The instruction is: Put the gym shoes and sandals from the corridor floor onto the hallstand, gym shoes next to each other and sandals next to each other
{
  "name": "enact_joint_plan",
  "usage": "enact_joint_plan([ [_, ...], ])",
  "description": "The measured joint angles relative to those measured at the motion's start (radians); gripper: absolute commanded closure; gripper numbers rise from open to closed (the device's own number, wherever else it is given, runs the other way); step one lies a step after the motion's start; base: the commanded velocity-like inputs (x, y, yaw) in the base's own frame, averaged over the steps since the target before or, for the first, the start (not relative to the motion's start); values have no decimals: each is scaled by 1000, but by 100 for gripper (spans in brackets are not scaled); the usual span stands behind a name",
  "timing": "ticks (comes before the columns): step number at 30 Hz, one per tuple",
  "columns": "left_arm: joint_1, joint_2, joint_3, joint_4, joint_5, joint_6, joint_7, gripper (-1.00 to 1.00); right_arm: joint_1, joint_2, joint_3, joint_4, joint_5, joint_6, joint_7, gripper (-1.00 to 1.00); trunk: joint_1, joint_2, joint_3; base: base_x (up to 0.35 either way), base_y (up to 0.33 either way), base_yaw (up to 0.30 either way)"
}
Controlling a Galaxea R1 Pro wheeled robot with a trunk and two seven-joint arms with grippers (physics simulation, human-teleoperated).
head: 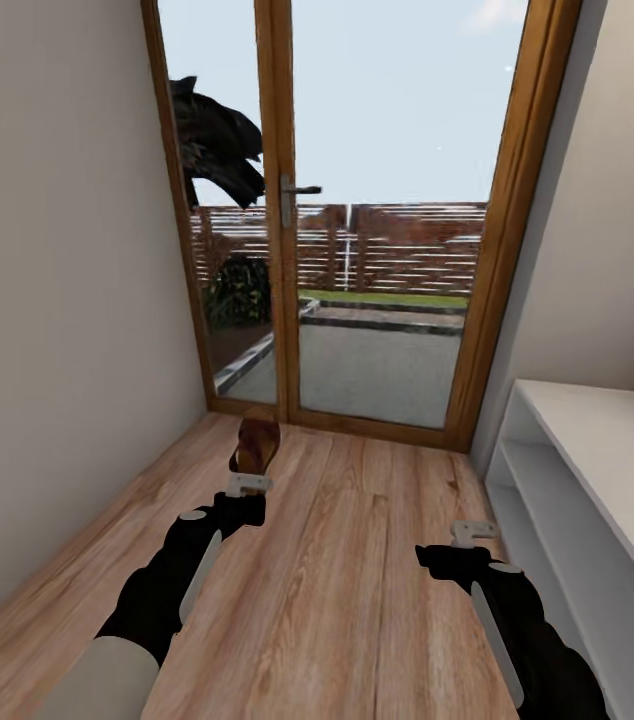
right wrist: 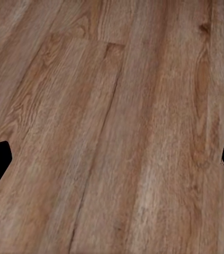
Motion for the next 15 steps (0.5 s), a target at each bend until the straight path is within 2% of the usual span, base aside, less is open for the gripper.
enact_joint_plan([
  [15,0,0,0,0,0,0,0,100,0,0,0,0,0,0,0,-100,0,0,0,333,-11,0],
])
